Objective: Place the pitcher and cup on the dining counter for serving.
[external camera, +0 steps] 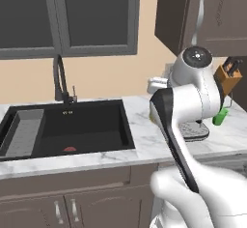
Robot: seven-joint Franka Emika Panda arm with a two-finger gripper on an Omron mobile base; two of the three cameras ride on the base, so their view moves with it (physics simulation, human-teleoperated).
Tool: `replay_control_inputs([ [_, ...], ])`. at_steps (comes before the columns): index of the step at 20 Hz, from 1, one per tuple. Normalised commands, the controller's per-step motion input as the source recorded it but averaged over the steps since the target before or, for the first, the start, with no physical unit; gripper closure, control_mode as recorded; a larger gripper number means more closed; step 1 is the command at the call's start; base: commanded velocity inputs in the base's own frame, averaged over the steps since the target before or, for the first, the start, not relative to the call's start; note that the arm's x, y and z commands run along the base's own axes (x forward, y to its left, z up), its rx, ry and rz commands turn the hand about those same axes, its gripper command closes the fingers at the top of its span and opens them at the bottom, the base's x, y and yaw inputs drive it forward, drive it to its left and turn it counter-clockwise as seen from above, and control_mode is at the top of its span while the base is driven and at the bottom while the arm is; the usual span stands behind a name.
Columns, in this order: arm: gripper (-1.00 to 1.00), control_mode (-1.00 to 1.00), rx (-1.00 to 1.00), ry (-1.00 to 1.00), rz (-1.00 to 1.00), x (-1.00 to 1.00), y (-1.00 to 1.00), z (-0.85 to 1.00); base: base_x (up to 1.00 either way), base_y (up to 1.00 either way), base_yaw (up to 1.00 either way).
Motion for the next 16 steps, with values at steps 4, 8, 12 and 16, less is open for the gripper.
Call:
replay_control_inputs([
  [4, 1.0, 1.0, 0.0, 0.0, 0.0, 0.0, 0.0, 0.0, -0.94, 0.13, 0.65],
  [8, 1.0, 1.0, 0.0, 0.0, 0.0, 0.0, 0.0, 0.0, -0.68, 0.08, 0.93],
  [12, 1.0, 1.0, 0.0, 0.0, 0.0, 0.0, 0.0, 0.0, -0.28, 0.0, 1.0],
  [16, 1.0, 1.0, 0.0, 0.0, 0.0, 0.0, 0.0, 0.0, -0.09, 0.0, 1.0],
])
